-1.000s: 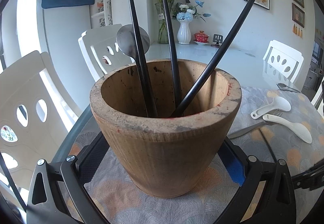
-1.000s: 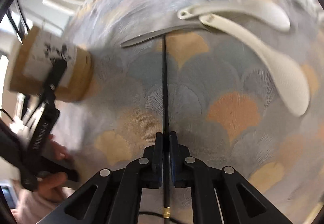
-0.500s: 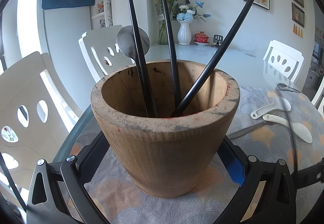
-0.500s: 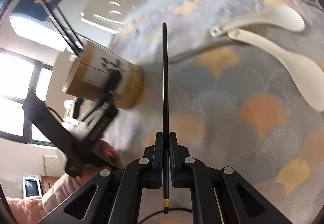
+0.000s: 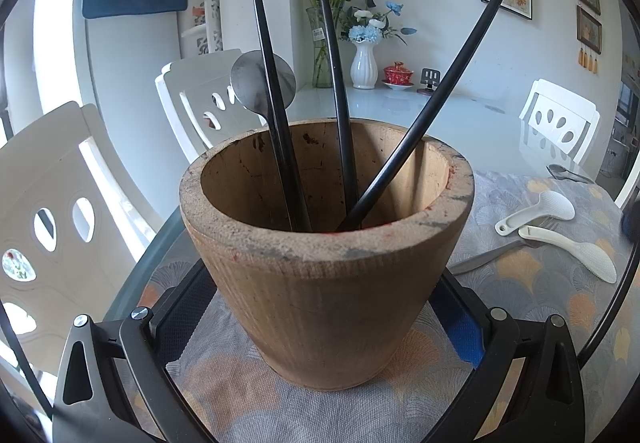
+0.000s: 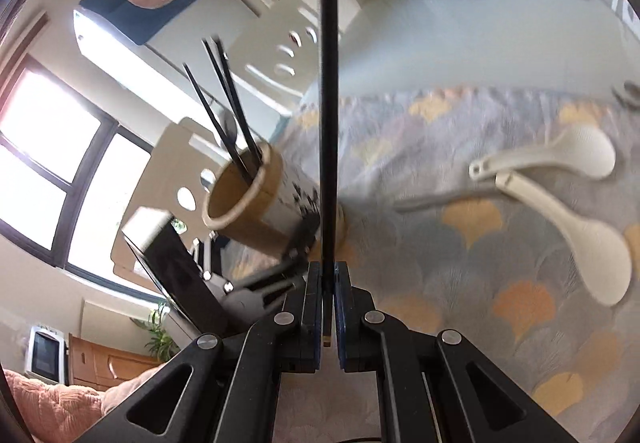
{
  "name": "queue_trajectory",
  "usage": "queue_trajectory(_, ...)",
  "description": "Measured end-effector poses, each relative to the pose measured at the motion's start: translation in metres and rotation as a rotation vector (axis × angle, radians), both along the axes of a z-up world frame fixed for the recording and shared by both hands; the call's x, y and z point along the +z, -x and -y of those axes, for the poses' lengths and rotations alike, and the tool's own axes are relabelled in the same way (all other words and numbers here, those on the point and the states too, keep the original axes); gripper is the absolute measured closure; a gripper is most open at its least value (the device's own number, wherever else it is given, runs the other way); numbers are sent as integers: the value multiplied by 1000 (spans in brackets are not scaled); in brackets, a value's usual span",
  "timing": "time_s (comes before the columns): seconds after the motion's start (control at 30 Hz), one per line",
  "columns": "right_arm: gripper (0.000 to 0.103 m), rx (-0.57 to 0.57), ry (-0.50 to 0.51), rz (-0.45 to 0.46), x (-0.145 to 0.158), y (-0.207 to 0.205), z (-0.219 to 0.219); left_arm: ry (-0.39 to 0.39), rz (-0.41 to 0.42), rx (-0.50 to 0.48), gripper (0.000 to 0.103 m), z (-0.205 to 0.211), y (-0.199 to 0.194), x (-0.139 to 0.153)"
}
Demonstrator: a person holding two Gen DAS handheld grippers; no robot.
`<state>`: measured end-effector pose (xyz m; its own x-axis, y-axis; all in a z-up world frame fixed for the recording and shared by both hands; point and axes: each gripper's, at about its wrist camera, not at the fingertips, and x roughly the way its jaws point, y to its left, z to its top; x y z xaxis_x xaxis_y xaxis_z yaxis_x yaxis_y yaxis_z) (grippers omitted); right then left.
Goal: Organize utensils
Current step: 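Carry the chopstick over the pot, lower it in, open the right tool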
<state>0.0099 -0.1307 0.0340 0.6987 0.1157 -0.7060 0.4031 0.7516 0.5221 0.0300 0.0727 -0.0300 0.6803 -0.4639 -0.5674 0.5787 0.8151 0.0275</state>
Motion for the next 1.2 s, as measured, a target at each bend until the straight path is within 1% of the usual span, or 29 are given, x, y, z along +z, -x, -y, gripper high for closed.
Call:
queue_trajectory(0.17, 98, -16, 73, 41, 34, -3, 4, 1, -1, 0, 1, 0, 0, 0)
queue_trajectory(0.4, 98, -52, 192, 85, 91, -1, 14, 1, -1, 0, 1, -1, 0, 0)
queue_trajectory(0.53, 98, -48, 229, 122, 118, -5, 18, 1, -2, 0, 1, -1, 0, 0)
queue_trajectory(0.6, 98, -39, 238, 159, 132, -6, 17, 1, -2, 0, 1, -1, 0, 0)
queue_trajectory(0.8, 98, 18, 286, 229, 169, -19, 4, 0, -3, 0, 1, -1, 0, 0)
queue_trajectory(0.93, 98, 60, 310, 240, 175, -38, -6, -2, -6, -1, 1, -2, 1, 0)
queue_trajectory(1.2, 98, 122, 316, 201, 161, -83, -21, -1, -7, -1, 1, -2, 2, -1)
